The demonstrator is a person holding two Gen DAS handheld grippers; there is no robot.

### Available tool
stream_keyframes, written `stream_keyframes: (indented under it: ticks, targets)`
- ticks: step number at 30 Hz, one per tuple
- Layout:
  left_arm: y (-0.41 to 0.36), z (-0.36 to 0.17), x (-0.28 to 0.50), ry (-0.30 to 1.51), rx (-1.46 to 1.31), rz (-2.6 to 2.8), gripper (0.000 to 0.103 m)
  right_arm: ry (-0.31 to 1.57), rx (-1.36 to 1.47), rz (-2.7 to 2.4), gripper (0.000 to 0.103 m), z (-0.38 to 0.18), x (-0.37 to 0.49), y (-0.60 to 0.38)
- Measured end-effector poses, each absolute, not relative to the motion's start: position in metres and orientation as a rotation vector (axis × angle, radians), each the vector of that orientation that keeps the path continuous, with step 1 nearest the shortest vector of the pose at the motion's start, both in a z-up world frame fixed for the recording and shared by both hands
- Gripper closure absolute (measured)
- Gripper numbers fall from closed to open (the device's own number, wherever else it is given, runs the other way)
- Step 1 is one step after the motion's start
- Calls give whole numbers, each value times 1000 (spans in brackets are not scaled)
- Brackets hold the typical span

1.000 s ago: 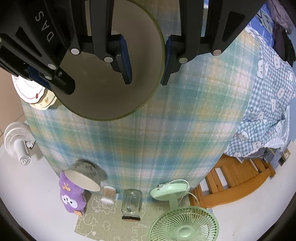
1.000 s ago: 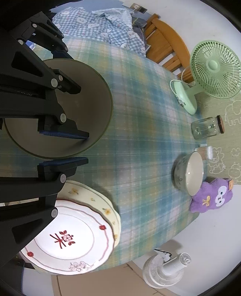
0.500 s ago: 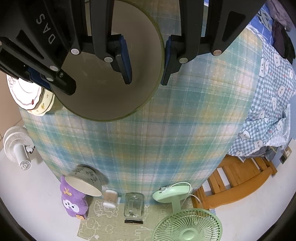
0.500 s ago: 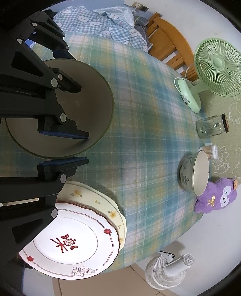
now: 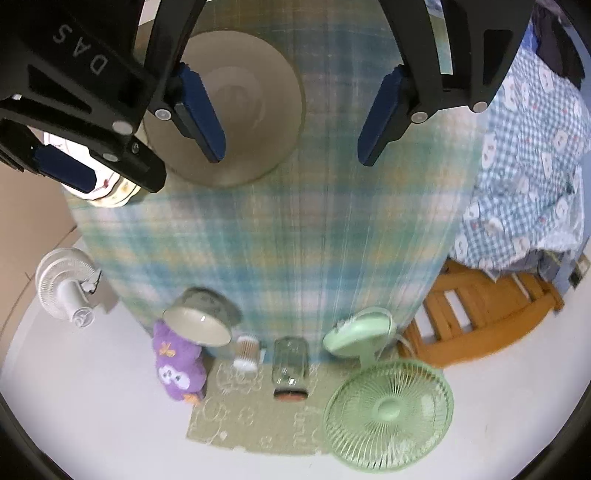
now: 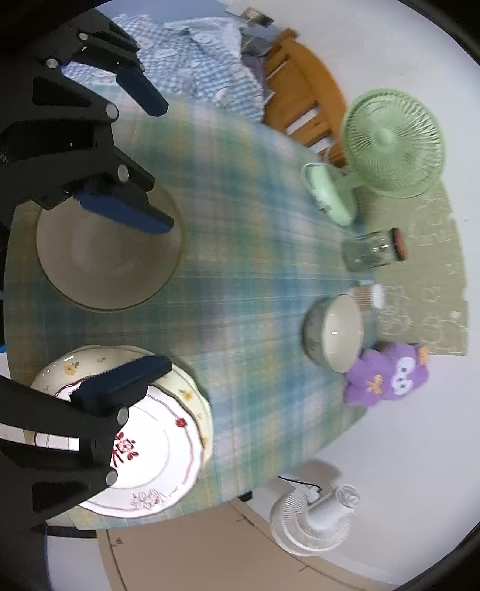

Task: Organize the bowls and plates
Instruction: 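Lower the bowl into the first bowl and open both grippers, then move both grippers to the cream bowl beside the glass jar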

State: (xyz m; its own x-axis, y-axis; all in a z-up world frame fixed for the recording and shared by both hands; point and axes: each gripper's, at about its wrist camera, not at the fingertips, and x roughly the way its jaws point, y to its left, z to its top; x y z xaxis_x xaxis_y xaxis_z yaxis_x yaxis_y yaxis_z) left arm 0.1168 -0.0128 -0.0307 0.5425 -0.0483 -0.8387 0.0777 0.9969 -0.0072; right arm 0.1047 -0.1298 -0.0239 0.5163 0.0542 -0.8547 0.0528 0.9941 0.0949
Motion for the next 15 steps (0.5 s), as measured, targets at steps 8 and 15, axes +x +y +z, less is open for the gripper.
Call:
stream_keyframes:
  ticks: [8, 15]
  targets:
    - [-19, 3, 124, 951, 50, -170, 26, 938, 119, -47, 26, 14, 101, -132]
    - [-37, 17, 145, 904, 57, -168, 26, 895, 113, -55, 25, 31, 123, -149]
